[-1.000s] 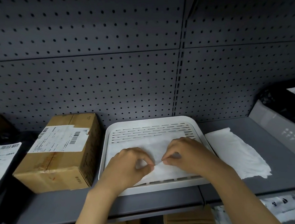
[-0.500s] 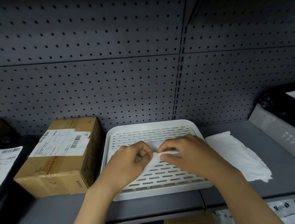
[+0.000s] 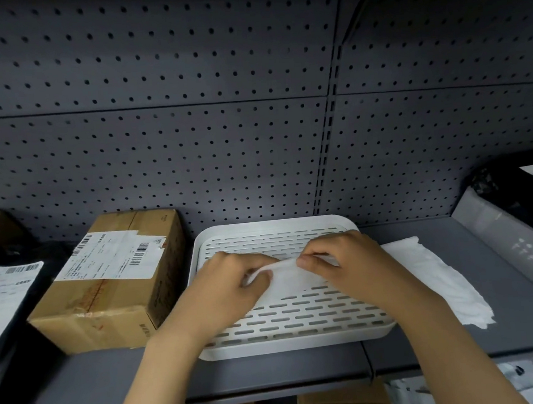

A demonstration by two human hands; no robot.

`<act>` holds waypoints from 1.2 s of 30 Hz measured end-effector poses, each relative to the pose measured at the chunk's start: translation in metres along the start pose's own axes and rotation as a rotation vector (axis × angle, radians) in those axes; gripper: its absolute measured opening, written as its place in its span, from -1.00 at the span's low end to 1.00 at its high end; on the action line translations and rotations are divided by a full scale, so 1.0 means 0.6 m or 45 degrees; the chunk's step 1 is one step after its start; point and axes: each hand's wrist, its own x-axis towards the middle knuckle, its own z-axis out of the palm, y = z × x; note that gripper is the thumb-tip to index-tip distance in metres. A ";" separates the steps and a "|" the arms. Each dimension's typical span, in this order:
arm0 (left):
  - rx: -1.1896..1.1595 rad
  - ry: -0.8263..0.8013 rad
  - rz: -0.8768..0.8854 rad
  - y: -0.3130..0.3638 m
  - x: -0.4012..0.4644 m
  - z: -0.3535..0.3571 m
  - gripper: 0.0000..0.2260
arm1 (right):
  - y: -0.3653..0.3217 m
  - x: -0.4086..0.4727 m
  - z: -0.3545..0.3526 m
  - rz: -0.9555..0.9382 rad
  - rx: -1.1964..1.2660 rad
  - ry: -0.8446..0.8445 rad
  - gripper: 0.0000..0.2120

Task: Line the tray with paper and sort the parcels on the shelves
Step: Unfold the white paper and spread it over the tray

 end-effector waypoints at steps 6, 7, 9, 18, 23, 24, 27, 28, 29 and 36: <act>0.047 0.137 -0.008 0.007 -0.007 -0.033 -0.80 | 0.001 0.001 -0.016 0.010 0.084 0.020 -0.73; 0.047 0.147 -0.008 0.007 -0.007 -0.036 -0.79 | 0.001 0.001 -0.017 0.009 0.081 0.023 -0.73; 0.032 0.168 -0.008 0.008 -0.008 -0.040 -0.76 | -0.004 0.001 -0.019 0.007 0.053 0.040 -0.73; 0.010 0.305 -0.027 0.013 -0.023 -0.060 -0.73 | 0.003 -0.020 -0.049 0.215 0.110 -0.050 -0.90; 0.076 0.520 0.052 0.029 -0.036 -0.090 -0.70 | 0.000 -0.040 -0.081 0.170 0.514 0.007 -0.97; 0.070 0.574 0.065 0.033 -0.036 -0.094 -0.71 | 0.001 -0.041 -0.084 0.144 0.555 0.055 -0.95; -0.003 0.720 0.076 0.045 -0.032 -0.102 -0.79 | 0.012 -0.034 -0.074 0.186 0.706 0.234 -0.76; -0.032 0.743 0.073 0.052 -0.031 -0.105 -0.82 | 0.016 -0.031 -0.065 0.247 0.753 0.237 -0.71; -0.059 0.752 0.071 0.060 -0.031 -0.107 -0.83 | 0.021 -0.028 -0.055 0.318 0.791 0.193 -0.64; 0.128 0.588 -0.053 0.062 -0.021 -0.103 -0.69 | 0.025 -0.008 -0.007 0.382 0.828 0.116 -0.90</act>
